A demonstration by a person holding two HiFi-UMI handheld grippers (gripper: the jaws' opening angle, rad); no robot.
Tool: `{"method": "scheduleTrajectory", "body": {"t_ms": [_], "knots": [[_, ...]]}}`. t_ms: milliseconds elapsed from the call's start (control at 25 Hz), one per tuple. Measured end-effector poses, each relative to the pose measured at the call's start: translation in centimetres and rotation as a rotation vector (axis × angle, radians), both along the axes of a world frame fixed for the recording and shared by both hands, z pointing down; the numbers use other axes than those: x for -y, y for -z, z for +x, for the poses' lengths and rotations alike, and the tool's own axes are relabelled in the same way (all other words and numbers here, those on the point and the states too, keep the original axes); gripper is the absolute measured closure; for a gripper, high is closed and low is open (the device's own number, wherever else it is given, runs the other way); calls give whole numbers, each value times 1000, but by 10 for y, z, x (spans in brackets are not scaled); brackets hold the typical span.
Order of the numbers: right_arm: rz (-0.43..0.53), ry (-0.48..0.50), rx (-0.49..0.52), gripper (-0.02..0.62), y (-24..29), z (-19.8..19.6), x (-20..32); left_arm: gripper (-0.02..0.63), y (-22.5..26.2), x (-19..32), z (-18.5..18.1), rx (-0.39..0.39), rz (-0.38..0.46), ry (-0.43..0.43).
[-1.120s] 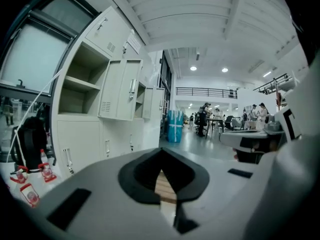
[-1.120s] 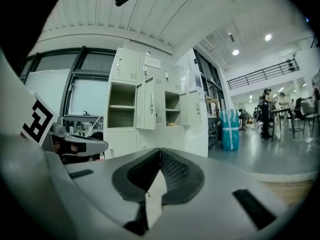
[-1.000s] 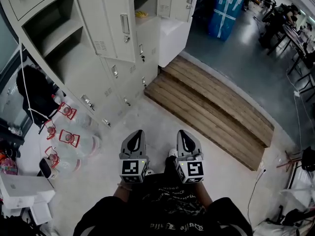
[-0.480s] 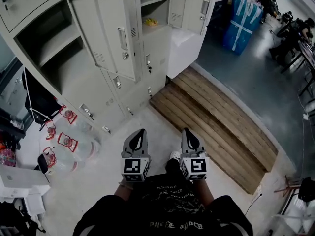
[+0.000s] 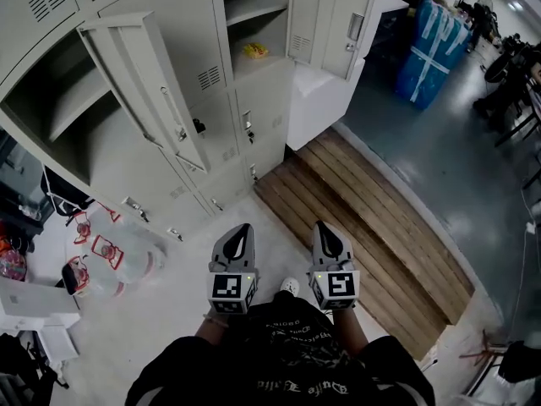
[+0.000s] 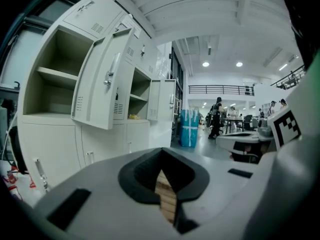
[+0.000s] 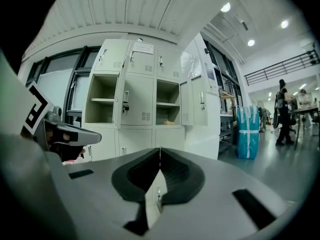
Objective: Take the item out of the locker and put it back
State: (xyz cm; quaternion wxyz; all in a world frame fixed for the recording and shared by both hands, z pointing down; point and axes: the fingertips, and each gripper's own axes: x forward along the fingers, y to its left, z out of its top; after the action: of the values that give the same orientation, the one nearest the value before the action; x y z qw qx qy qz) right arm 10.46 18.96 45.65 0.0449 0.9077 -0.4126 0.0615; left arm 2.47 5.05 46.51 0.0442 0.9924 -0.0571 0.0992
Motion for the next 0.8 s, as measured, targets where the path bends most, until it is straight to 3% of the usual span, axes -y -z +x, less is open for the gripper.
{"method": "scheduleTrajectory", "body": {"t_ms": [400,800], "knots": [[-24,62,10,591,-7,60,-20,600,-2,-28,65,14,-16,33],[-16,91,-13,591,-3,91,-17,600,-2,-22,89,27,10,81]]}}
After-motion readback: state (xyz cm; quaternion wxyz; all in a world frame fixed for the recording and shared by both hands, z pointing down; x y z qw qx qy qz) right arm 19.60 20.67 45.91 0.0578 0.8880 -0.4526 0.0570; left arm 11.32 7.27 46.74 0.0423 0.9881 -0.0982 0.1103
